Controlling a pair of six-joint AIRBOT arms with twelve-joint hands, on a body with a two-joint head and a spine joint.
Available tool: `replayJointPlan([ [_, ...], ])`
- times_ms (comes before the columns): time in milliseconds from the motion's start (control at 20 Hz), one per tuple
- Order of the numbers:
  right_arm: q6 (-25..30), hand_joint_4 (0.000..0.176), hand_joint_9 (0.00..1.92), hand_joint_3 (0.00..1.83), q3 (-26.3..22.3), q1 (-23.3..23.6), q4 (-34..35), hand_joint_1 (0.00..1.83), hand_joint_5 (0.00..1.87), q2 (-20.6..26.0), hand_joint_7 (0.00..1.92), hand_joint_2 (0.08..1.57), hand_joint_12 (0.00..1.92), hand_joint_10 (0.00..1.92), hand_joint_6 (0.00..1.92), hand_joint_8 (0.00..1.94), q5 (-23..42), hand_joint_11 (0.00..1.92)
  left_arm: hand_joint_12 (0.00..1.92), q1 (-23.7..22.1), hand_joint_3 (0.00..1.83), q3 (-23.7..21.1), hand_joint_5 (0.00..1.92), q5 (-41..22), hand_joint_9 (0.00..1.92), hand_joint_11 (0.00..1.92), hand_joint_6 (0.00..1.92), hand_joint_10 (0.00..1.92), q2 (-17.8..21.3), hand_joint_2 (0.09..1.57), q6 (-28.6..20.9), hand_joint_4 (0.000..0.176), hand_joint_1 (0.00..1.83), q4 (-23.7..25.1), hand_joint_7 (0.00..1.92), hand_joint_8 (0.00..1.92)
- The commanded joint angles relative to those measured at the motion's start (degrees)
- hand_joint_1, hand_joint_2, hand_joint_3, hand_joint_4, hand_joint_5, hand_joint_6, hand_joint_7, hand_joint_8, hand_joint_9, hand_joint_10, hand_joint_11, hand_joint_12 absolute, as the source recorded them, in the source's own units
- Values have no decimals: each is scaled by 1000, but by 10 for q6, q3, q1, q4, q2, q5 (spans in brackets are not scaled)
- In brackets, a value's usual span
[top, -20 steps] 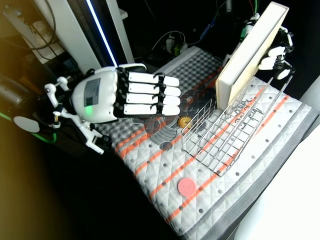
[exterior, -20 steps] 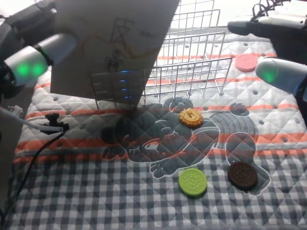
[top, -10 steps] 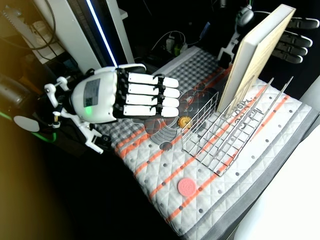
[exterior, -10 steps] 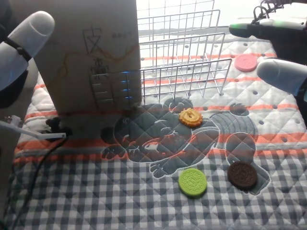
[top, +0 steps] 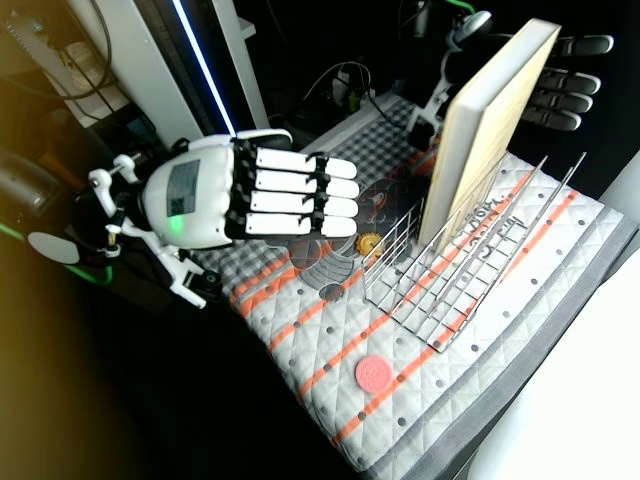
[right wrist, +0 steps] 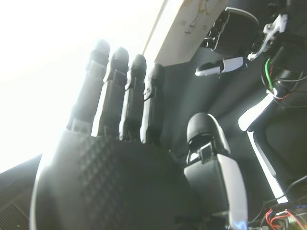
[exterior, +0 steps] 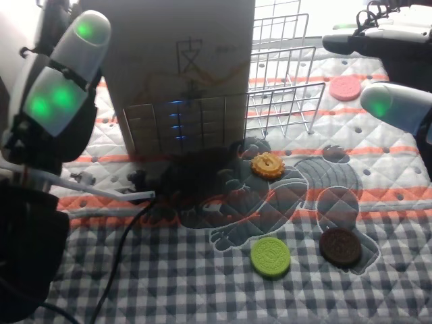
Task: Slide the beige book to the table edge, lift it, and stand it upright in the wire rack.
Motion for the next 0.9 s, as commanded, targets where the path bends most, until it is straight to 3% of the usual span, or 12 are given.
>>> replayJointPlan([
  [0, 1, 0, 456, 0, 0, 4, 15, 0, 558, -1, 516, 1350, 5, 1, 9, 1, 70, 438, 0, -8, 0, 4, 0, -60, 0, 0, 0, 0, 4, 999, -5, 176, 544, 24, 0, 0],
  [200, 1, 0, 456, 1, -1, 4, 15, 0, 562, 4, 515, 1357, 2, 1, 8, 1, 70, 434, 0, -2, 0, -7, 0, -45, 0, 0, 0, 0, 38, 992, -1, 176, 575, 49, 0, 0],
  [400, -6, 0, 496, 1, -15, 2, 24, 0, 564, 27, 565, 1374, 25, 6, 2, 3, 83, 491, 0, 41, 0, -68, 0, -40, 0, 0, 0, 0, 155, 1005, 51, 176, 621, 109, 0, 0],
  [550, -36, 0, 508, 14, -33, -17, 47, 0, 512, 38, 525, 1416, 42, 4, 0, 0, 121, 558, 0, 76, 0, -100, 0, -51, 0, 0, 0, 0, 207, 971, 65, 176, 644, 145, 0, 0],
  [650, -38, 0, 501, 15, -42, -40, 70, 0, 481, 43, 502, 1430, 28, 0, 0, 0, 160, 541, 0, 103, 0, -119, 0, -66, 0, 0, 0, 0, 229, 929, 65, 176, 640, 162, 0, 0],
  [700, -39, 0, 435, 0, -46, -51, 80, 85, 462, 46, 463, 1389, 2, 1, 0, 1, 179, 403, 0, 115, 0, -124, 0, -78, 0, 0, 0, 0, 235, 967, 56, 174, 664, 168, 0, 0],
  [750, -39, 0, 435, 0, -48, -57, 87, 85, 462, 47, 463, 1389, 2, 1, 0, 1, 191, 403, 0, 121, 0, -125, 0, -87, 0, 0, 0, 0, 238, 967, 45, 174, 664, 173, 0, 0],
  [800, -39, 0, 386, 0, -50, -66, 96, 102, 416, 47, 421, 1383, 1, 0, 0, 0, 213, 344, 0, 129, 0, -127, 0, -101, 7, 0, 0, 2, 245, 965, 31, 152, 644, 179, 22, 8],
  [850, -39, 0, 352, 0, -51, -70, 99, 126, 382, 47, 388, 1381, 0, 0, 0, 0, 229, 329, 0, 135, 17, -131, 2, -108, 4, 0, 0, 1, 252, 1020, 27, 113, 606, 183, 45, 15],
])
